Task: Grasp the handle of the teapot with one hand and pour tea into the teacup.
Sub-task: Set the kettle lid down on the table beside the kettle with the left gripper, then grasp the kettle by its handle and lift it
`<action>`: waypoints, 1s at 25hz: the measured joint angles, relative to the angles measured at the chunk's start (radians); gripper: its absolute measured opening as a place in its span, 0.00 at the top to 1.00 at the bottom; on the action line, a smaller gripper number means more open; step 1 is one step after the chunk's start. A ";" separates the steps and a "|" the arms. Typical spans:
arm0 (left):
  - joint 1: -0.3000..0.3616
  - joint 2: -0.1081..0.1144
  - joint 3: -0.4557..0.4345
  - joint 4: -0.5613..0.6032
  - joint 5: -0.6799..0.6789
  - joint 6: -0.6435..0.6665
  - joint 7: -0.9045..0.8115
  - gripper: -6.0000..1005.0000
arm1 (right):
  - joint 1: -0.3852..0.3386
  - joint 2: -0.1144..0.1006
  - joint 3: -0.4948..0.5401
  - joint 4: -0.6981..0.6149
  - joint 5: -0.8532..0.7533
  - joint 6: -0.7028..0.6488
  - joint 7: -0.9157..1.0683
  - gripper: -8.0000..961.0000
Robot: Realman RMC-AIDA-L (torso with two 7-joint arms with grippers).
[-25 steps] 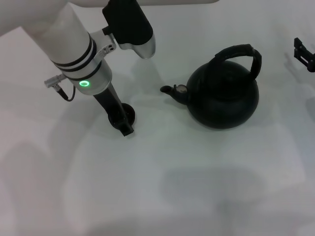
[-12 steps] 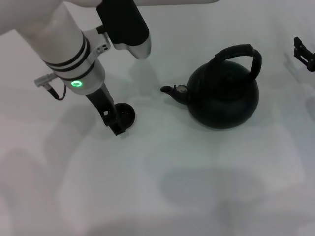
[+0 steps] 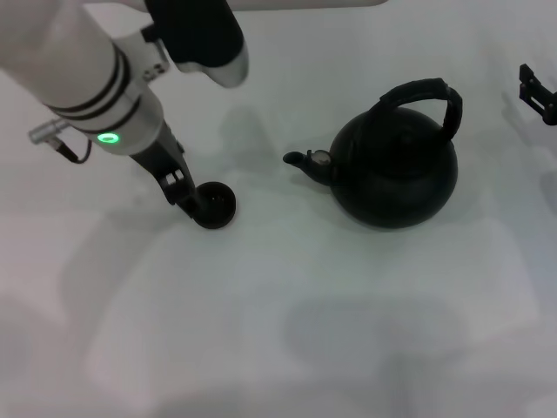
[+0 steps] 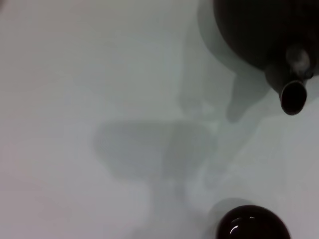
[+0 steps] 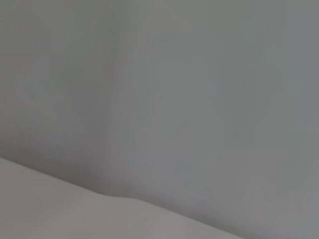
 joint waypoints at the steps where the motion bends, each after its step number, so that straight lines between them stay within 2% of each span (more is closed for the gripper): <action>1: 0.024 0.000 0.000 0.043 0.008 0.002 -0.001 0.19 | 0.000 0.000 0.000 0.000 0.001 0.000 0.000 0.12; 6: 0.140 -0.001 -0.002 0.196 0.012 -0.008 0.002 0.19 | -0.001 0.000 0.000 -0.008 0.004 0.001 0.000 0.12; 7: 0.196 -0.002 -0.003 0.250 0.009 -0.031 0.004 0.19 | -0.001 0.000 0.000 -0.009 0.004 0.001 0.000 0.12; 8: 0.196 -0.002 -0.003 0.250 0.009 -0.031 0.004 0.19 | -0.001 0.000 0.000 -0.010 0.004 0.001 0.000 0.12; 9: 0.226 -0.001 -0.006 0.276 0.007 -0.047 0.006 0.19 | -0.001 0.000 0.000 -0.010 0.004 0.001 0.000 0.12; 12: 0.342 0.001 -0.027 0.348 -0.014 -0.168 0.034 0.19 | -0.002 -0.001 0.000 -0.010 0.000 0.001 0.000 0.12; 15: 0.471 0.000 -0.086 0.368 -0.109 -0.353 0.111 0.19 | -0.004 -0.002 0.000 -0.010 -0.001 0.000 0.000 0.12; 18: 0.586 0.001 -0.181 0.320 -0.329 -0.554 0.271 0.19 | -0.007 -0.004 0.000 -0.011 -0.002 0.000 0.002 0.12; 19: 0.643 0.002 -0.249 0.256 -0.542 -0.662 0.438 0.19 | -0.007 -0.006 0.000 -0.011 -0.003 0.000 0.005 0.12; 20: 0.643 0.002 -0.249 0.256 -0.542 -0.662 0.438 0.19 | -0.007 -0.006 0.000 -0.011 -0.003 0.000 0.005 0.12; 23: 0.681 0.002 -0.330 0.136 -0.851 -0.735 0.725 0.19 | -0.009 -0.007 0.000 -0.012 -0.003 0.000 0.006 0.12; 25: 0.687 0.002 -0.370 0.020 -1.094 -0.733 0.988 0.19 | -0.012 -0.008 0.001 -0.011 -0.001 0.003 0.007 0.12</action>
